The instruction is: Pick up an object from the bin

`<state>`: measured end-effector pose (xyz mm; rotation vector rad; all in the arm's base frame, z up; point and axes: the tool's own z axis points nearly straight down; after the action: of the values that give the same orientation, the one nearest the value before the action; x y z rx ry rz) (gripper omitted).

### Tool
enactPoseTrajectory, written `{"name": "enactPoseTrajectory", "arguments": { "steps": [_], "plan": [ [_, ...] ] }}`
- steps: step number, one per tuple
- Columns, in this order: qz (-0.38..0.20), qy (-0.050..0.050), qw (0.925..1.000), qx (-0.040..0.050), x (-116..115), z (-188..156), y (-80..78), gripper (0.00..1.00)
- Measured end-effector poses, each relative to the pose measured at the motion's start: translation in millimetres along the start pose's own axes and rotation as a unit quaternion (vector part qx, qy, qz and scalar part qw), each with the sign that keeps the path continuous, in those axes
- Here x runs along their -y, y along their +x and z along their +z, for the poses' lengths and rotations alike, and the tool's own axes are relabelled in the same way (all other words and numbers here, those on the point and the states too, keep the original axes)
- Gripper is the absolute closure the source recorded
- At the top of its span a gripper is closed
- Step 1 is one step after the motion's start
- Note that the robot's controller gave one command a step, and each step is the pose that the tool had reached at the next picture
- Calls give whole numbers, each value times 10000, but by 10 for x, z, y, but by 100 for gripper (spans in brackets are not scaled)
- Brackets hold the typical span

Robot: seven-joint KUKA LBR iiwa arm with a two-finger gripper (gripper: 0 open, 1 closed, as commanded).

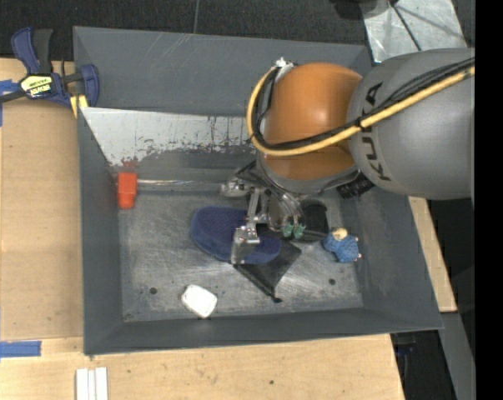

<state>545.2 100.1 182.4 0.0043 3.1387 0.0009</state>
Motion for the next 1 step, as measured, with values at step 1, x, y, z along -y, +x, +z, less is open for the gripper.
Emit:
{"name": "enactPoseTrajectory", "arguments": {
  "steps": [1],
  "plan": [
    [-2734,-1,9618,156,176,999,-42,0]
  ]
}}
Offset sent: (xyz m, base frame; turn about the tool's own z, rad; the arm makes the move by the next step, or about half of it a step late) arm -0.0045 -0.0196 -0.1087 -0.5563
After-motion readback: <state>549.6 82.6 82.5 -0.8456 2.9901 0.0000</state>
